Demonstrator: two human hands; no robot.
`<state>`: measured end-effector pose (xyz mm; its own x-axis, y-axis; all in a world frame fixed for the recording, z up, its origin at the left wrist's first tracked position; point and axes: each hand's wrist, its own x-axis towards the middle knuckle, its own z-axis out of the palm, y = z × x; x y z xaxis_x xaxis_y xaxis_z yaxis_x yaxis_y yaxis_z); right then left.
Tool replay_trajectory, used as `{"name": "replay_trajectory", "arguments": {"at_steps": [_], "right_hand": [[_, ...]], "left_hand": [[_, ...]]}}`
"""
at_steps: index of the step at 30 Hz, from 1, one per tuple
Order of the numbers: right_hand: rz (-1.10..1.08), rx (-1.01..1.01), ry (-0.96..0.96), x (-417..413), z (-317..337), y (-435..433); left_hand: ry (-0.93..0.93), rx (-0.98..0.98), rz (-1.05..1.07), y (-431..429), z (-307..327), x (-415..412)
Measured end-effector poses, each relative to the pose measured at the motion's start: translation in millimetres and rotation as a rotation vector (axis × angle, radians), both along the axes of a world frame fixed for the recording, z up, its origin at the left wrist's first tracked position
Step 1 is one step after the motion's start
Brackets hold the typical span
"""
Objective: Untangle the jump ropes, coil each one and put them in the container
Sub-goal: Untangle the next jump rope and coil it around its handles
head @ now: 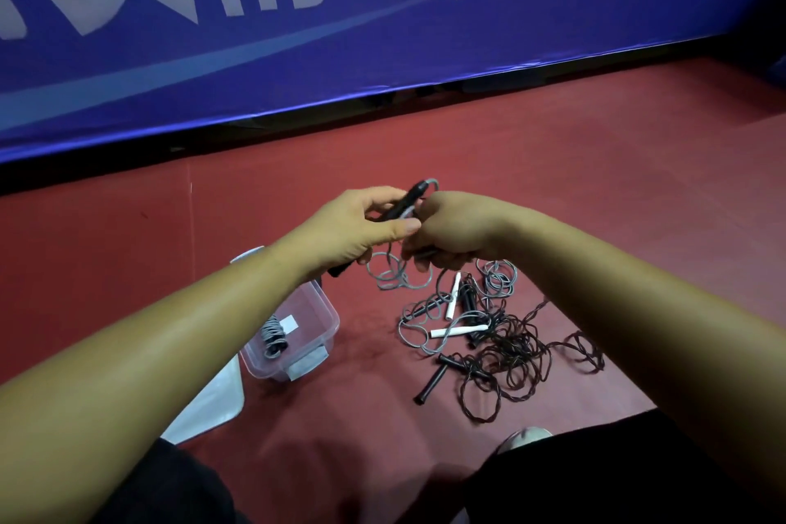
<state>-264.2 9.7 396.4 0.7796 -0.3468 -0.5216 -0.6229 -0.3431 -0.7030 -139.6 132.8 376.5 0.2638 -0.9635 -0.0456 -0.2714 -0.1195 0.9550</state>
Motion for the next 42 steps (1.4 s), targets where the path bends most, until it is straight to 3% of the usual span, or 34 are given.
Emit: {"name": "replay_trajectory", "arguments": {"at_steps": [5, 10, 14, 16, 18, 20, 24, 28, 30, 32, 37, 42], "right_hand": [[0.084, 0.077, -0.071, -11.1, -3.8, -14.5], [0.114, -0.168, -0.015, -32.9, -25.1, -57.0], [0.010, -0.190, -0.039, -59.2, -42.7, -83.3], [-0.066, -0.220, -0.131, -62.5, -41.9, -86.5], [-0.105, -0.234, -0.241, -56.3, -33.7, -79.2], [-0.070, -0.287, -0.318, -43.5, -19.8, -62.6], [0.025, -0.340, -0.398, -13.9, 0.6, -24.6], [0.033, -0.309, -0.474, 0.2, 10.7, -4.2], [0.014, -0.264, -0.475, 0.4, 11.4, -4.2], [0.004, -0.230, -0.420, -4.0, 7.0, -10.1], [0.029, -0.209, -0.173, -40.2, -14.6, -54.4], [-0.033, -0.214, -0.157, -57.8, -33.3, -80.3]], "left_hand": [[0.039, 0.024, 0.288, -5.0, -5.1, 25.5], [0.087, 0.044, 0.618, -6.1, -13.7, 67.6], [0.076, 0.098, 0.769, -1.2, -23.7, 94.7], [-0.109, 0.184, 0.754, 5.0, -29.4, 101.9], [-0.462, 0.302, 0.740, 9.0, -29.6, 99.8], [-0.617, 0.263, 0.754, 8.5, -22.8, 90.4], [-0.364, -0.009, 0.561, -3.1, -1.7, 54.1], [-0.031, 0.058, 0.191, -7.7, 10.2, 16.5], [0.014, 0.118, 0.104, -7.0, 10.6, 13.9], [-0.016, 0.118, 0.144, -5.1, 13.4, 22.5], [0.019, 0.036, 0.556, 7.8, 15.8, 73.6], [-0.200, 0.147, 0.641, 16.8, -3.9, 97.5]]}}
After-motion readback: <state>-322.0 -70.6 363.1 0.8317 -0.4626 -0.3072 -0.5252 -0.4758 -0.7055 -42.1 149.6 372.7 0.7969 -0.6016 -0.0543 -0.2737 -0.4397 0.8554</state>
